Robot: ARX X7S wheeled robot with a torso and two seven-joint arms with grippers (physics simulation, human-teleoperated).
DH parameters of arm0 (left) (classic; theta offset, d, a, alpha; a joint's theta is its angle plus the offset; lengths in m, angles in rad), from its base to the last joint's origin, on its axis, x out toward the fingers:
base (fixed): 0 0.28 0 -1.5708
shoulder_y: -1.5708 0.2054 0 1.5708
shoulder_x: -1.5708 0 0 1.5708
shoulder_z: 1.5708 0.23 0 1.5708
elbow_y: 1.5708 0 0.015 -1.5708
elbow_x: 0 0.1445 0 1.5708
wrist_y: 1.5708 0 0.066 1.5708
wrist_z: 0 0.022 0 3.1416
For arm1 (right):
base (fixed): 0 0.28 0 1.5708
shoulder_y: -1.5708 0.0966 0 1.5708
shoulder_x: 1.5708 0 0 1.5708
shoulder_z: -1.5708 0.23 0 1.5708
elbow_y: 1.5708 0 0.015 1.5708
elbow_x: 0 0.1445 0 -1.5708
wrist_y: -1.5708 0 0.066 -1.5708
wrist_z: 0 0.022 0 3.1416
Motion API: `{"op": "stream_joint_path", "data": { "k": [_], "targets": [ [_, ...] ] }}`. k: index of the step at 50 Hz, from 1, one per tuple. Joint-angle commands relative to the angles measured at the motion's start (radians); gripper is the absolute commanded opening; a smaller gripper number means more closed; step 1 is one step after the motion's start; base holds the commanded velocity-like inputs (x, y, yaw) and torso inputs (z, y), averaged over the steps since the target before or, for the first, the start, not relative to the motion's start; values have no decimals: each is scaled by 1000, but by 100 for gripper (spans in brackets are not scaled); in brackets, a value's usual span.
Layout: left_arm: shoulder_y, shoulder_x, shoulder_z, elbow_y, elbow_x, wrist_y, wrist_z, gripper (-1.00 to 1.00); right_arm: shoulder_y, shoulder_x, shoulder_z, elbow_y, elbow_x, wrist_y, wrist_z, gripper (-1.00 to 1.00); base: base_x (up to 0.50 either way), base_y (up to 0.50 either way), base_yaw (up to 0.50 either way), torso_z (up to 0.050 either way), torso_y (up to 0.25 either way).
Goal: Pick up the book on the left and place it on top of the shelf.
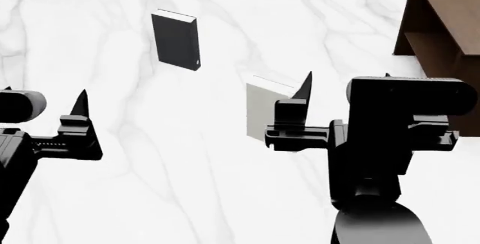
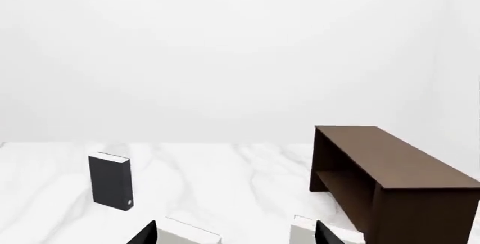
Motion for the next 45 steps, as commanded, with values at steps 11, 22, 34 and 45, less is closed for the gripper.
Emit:
{"op": "stream_joint_path", "data": {
  "k": [11,22,34,45],
  "targets": [
    [-126,-31,-7,27,-32,-109,-7,100,167,10,11,-7,47,162,4,100,240,0,0,0,0],
    [-128,-39,-7,29,-33,-109,-12,100,176,13,3,-2,57,167,5,100,500,0,0,0,0],
    [-125,-43,-9,33,-38,-104,-18,100,167,11,7,4,71,165,7,100,500,0,0,0,1],
    [-122,-45,-11,35,-43,-99,-22,100,159,14,3,11,76,155,12,100,500,0,0,0,1]
  ]
}}
